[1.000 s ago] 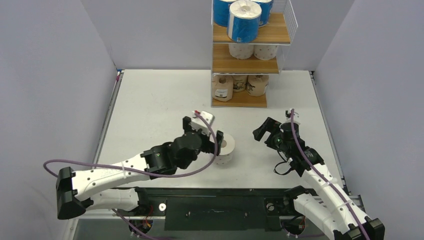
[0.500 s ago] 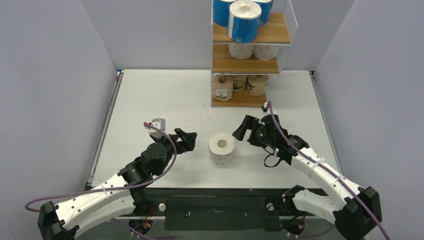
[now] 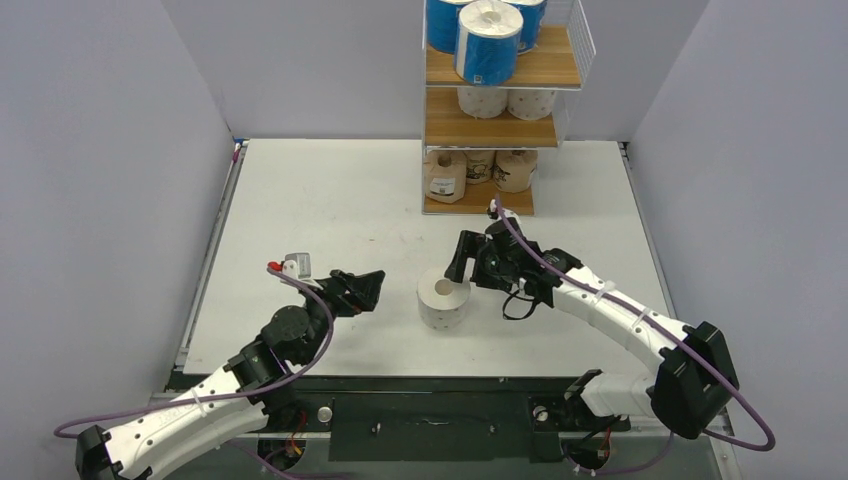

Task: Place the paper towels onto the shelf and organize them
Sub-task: Pick up the paper towel from the center of the board.

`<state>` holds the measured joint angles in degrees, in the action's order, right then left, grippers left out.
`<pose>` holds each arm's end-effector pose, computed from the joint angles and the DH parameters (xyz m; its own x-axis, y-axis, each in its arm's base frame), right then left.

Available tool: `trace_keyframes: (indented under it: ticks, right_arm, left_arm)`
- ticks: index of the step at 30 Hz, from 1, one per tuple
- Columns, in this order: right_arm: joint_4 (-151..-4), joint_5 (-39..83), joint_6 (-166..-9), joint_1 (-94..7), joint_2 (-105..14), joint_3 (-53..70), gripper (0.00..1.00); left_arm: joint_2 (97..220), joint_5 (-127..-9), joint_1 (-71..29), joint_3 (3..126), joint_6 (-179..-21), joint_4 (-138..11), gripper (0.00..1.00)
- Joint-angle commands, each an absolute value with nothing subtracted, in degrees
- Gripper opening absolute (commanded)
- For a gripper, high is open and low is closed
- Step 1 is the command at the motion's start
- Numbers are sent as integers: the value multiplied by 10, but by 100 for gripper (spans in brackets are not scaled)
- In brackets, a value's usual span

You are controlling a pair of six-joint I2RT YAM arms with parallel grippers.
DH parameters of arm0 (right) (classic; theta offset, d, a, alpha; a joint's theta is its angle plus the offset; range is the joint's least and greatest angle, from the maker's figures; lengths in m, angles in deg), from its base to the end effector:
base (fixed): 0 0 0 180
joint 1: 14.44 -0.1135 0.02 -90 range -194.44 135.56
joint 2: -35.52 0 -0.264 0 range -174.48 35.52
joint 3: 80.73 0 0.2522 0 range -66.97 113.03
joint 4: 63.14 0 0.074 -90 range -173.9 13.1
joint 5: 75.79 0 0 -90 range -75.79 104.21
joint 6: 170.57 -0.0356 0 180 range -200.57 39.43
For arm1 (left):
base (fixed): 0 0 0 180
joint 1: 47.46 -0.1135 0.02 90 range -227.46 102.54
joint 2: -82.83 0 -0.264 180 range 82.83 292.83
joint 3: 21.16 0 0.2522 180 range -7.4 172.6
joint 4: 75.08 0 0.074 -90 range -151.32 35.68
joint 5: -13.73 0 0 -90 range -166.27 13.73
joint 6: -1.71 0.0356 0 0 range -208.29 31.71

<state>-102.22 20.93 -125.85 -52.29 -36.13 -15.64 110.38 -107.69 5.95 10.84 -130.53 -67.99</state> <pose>0.2058 0.1652 0.2571 -0.8761 0.2129 -0.4325 -0.0731 0.8282 0.5557 0.0993 -0.1027 0.2504 -0.2723 -0.5957 -0.7557 0.2590 0.7110 -0.6537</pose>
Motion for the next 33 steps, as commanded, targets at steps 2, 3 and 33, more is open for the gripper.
trace_keyframes:
  ticks: [2, 3, 33]
  right_arm:
    - [-1064, 166, -1240, -540, -391, -114, 78]
    - [-1067, 159, -1240, -542, -393, -113, 77]
    - [-1090, 156, -1219, -563, -406, -97, 39]
  left_arm:
    - [1095, -1078, 55, 107, -1318, -684, 96]
    - [1095, -1078, 56, 106, -1320, -682, 96]
    - [1126, -1077, 56, 110, -1319, -699, 96]
